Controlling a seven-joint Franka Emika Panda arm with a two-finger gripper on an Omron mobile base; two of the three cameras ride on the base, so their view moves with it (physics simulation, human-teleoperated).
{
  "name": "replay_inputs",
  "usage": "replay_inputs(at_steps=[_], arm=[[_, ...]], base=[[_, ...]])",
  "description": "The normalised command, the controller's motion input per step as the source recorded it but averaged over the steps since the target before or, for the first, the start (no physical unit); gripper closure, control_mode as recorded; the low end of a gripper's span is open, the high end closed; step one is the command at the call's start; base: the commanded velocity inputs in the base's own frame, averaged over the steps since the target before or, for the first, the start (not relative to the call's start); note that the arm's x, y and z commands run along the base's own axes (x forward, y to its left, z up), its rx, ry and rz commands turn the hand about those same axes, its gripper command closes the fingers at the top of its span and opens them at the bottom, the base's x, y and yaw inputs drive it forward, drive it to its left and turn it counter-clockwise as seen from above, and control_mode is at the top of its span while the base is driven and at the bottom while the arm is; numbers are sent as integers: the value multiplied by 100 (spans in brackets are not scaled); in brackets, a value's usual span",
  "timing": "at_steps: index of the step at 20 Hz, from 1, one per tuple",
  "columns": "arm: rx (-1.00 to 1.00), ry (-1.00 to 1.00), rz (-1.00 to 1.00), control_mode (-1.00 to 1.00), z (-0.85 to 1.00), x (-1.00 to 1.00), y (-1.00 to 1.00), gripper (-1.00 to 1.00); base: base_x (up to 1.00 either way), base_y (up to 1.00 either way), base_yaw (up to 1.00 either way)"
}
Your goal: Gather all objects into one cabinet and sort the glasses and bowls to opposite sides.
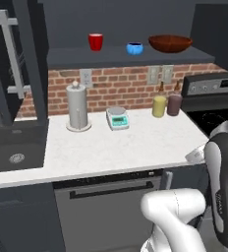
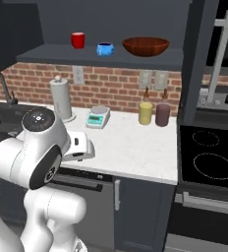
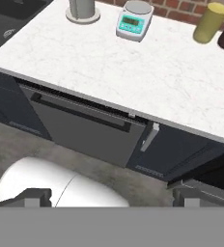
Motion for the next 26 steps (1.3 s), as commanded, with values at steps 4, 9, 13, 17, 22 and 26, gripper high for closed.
replay_inputs(at_steps=[4, 9, 13, 17, 22, 26], arm=[[0, 0, 0, 100, 0, 0, 0, -100], [0, 0, 0, 100, 0, 0, 0, -100], [0, 0, 0, 100, 0, 0, 0, -100], [0, 0, 0, 100, 0, 0, 0, -100], [0, 0, 0, 100, 0, 0, 0, -100], [0, 0, 0, 100, 0, 0, 0, -100]], base=[[-59, 51, 6], [-36, 92, 0], [-32, 100, 0], [-41, 100, 0], [-46, 100, 0], [-28, 100, 0]])
